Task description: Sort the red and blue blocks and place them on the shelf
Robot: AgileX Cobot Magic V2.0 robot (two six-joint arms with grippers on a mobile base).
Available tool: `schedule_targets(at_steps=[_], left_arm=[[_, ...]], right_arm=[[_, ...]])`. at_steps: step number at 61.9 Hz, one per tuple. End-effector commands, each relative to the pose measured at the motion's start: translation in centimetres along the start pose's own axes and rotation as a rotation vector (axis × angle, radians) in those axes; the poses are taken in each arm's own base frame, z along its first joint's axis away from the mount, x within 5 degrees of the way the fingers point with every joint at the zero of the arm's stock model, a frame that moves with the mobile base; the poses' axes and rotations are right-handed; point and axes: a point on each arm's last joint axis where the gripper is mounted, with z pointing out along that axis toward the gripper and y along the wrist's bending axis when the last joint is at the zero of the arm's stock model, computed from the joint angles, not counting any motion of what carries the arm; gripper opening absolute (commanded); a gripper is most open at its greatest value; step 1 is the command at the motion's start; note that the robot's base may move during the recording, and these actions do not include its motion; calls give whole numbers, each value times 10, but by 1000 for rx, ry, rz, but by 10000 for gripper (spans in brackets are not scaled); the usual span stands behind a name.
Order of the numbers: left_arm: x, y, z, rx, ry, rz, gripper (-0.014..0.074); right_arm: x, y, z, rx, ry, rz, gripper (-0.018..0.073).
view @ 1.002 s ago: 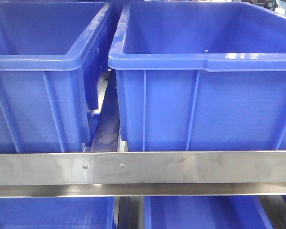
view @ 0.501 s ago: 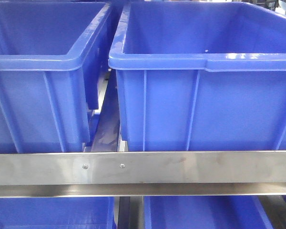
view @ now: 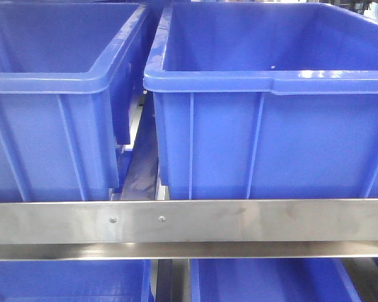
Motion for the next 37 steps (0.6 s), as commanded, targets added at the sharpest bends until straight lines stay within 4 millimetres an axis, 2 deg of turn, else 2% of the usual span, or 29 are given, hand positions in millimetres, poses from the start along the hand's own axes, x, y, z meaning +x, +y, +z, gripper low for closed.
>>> schedule_targets(at_steps=[1,18,37], left_arm=[[-3,-1,-4,36,-142,-40,123],[20,5,-4,20,-168,-50,124],[24,6,-3,15,-159,-19,124]], right_arm=[[-16,2,-2,-9,-115,-3,57],[-16,2,-2,-9,-114,-3,57],[-16,2,-2,-9,-114,-3,57]])
